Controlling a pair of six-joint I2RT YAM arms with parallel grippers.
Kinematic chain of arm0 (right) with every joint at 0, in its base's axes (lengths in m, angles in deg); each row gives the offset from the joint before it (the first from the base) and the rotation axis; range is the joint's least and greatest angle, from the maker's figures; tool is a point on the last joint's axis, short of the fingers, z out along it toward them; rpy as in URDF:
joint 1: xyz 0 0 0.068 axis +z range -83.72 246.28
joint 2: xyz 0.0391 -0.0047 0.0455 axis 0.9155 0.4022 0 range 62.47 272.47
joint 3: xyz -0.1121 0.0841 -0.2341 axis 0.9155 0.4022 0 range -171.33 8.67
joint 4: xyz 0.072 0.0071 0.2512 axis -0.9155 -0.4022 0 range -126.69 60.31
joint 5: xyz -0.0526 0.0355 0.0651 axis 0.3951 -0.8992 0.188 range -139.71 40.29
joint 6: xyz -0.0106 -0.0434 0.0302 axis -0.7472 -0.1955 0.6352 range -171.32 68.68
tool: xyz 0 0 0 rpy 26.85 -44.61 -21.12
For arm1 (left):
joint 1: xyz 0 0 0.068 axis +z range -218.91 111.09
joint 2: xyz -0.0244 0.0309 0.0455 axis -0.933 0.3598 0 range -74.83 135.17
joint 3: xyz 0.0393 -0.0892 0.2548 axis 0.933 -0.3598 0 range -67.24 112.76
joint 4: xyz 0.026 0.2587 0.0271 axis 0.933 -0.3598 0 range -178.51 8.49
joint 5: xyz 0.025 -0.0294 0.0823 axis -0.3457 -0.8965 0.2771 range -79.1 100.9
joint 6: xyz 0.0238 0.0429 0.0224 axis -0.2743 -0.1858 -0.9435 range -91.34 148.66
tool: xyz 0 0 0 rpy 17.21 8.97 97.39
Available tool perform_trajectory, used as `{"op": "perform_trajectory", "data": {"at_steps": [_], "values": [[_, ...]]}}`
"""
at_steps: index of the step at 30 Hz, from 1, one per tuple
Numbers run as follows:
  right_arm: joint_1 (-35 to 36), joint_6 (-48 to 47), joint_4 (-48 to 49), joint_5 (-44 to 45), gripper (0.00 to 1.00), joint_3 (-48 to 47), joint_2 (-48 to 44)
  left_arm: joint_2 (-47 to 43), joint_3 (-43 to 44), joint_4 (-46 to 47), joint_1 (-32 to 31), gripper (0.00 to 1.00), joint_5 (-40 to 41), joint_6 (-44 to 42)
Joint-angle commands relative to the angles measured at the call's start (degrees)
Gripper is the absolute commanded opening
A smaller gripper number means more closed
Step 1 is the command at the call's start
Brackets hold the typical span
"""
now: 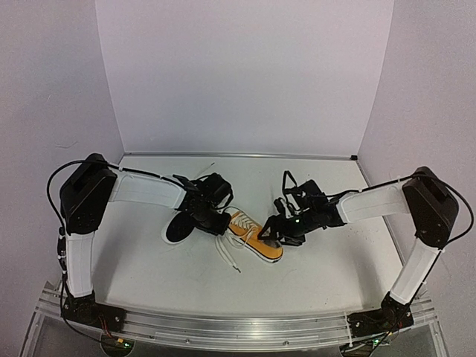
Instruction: Tie the shoes
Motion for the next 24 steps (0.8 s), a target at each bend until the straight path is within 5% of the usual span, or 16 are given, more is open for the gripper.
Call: {"op": "perform_trajectory", "data": {"at_steps": [1,13,24], "values": [[5.0,3.4,5.9,-0.6,0.73,-0.8,2.1,-1.2,1.6,1.6,0.0,0.0,-1.3,-1.2],[9.6,7.1,7.1,1.3,0.66,-1.2,1.0,-5.5,0.5,-0.8,0.2,0.0,-0.7,-2.8],[9.1,-0.2,-0.9,11.3,0.9,-1.8,-13.6,-17.3,1.2,-2.4,-3.9,0.0,-7.8,-10.8]]}}
